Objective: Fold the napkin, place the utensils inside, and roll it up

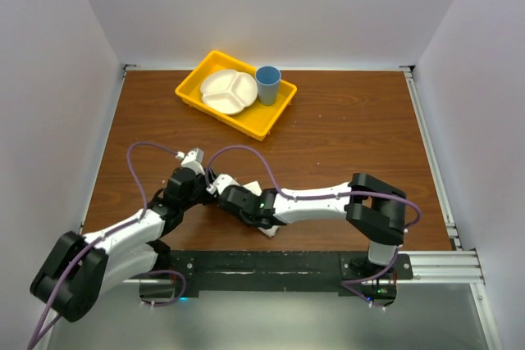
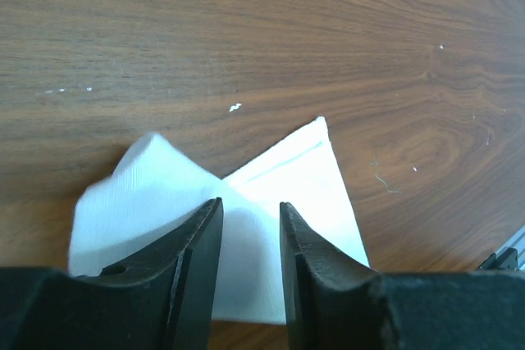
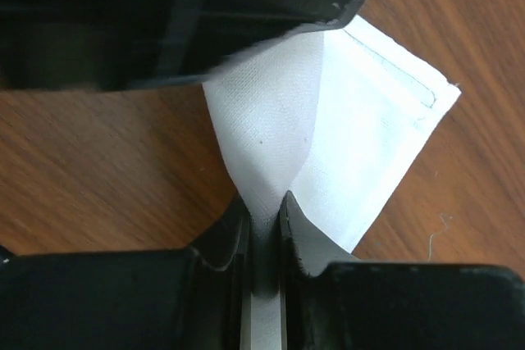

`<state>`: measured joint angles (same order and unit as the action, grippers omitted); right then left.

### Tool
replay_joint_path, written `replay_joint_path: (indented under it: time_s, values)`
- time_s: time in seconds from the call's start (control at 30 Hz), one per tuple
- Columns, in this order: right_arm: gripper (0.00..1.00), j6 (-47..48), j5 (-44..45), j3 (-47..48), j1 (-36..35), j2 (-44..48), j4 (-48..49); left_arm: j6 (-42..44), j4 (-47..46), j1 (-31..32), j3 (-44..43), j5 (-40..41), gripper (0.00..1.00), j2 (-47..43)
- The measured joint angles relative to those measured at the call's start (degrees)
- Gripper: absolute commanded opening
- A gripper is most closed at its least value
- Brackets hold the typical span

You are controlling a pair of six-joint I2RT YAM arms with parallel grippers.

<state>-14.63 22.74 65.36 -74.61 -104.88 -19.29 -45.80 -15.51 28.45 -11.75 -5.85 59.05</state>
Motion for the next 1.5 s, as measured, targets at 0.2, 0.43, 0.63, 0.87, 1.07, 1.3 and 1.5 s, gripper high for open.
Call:
replay_joint_path:
  time_s: [0.2, 0.43, 0.63, 0.87, 1.07, 1.3, 1.5]
  values:
    - [0.02, -3.37, -19.10, -7.67, 10.99, 5.44, 8.39, 1.49, 7.37, -0.04, -2.40, 0.79, 0.42, -9.88]
    - [0.02, -10.23, -43.41, -12.39, 22.21, 3.98, 18.36, 1.92, 6.73, -0.04, -5.11, -1.07, 0.41, -9.25]
    - [0.06, -20.52, -59.98, -16.92, 28.65, -1.31, 32.30, 1.49, 2.01, -0.09, -5.29, -5.70, 0.41, 1.03]
    - [0.21, -25.86, -65.44, -19.21, 29.92, -3.61, 39.21, 0.39, -5.18, -0.09, -4.20, -7.17, 0.40, 9.20]
    - [0.42, -21.79, -61.75, -18.01, 29.35, -1.05, 31.85, 0.15, -11.17, -0.09, -3.82, -7.06, 0.39, 14.78]
    - [0.47, -14.14, -51.65, -15.80, 26.14, 6.64, 16.35, -0.59, -16.55, -0.11, -2.36, -7.19, 0.39, 16.74]
    - [0.26, -13.44, -47.71, -19.28, 25.75, 9.46, 14.78, -0.68, -16.57, -0.13, -2.36, -7.48, 0.39, 16.81]
